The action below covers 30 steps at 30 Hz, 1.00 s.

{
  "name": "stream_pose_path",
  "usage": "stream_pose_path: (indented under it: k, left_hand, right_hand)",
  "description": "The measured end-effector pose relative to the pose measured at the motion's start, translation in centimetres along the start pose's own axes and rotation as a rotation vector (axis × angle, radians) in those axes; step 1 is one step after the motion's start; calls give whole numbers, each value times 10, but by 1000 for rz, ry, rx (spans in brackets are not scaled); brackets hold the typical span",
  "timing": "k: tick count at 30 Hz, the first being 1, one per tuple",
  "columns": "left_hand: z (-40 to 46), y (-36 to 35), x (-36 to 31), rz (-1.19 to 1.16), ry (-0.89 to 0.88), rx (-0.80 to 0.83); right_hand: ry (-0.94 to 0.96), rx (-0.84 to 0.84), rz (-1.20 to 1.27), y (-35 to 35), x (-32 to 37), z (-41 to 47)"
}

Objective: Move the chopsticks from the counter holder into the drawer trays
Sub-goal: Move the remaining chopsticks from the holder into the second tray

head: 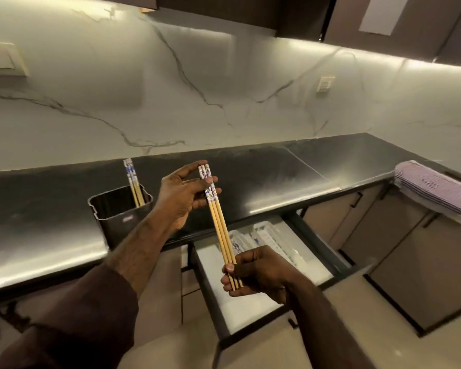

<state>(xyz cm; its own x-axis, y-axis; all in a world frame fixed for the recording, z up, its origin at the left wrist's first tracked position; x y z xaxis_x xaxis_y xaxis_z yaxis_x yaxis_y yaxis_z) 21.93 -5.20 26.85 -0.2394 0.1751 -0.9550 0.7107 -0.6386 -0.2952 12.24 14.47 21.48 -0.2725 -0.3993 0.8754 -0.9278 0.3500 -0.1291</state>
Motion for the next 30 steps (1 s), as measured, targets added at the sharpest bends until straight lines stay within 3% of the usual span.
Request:
stream_pose_path:
  k: [8, 16, 30]
  left_hand:
    - [-15, -125, 54, -16, 75, -25]
    - [1, -212, 98, 49, 189, 121]
    - [107, -269, 181, 4, 312, 154]
  right_hand:
    - [-77, -44, 14, 114, -21, -59]
    - [-107, -131, 94, 196, -21, -81]
    - [-245, -251, 39, 298, 2, -25]
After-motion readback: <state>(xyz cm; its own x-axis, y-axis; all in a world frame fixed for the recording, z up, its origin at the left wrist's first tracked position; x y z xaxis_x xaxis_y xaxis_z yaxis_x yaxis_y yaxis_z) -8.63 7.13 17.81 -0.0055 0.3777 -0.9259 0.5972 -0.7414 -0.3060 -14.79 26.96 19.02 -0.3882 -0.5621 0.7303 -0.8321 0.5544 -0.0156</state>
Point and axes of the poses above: each hand's wrist, its own z-axis towards the middle knuckle, its own y-axis out of the back of the hand, x = y × z, the point moved 1 cm from there along z, towards the middle knuckle, and after that the axes turned 5 degrees about z, right-handed, at the moved point
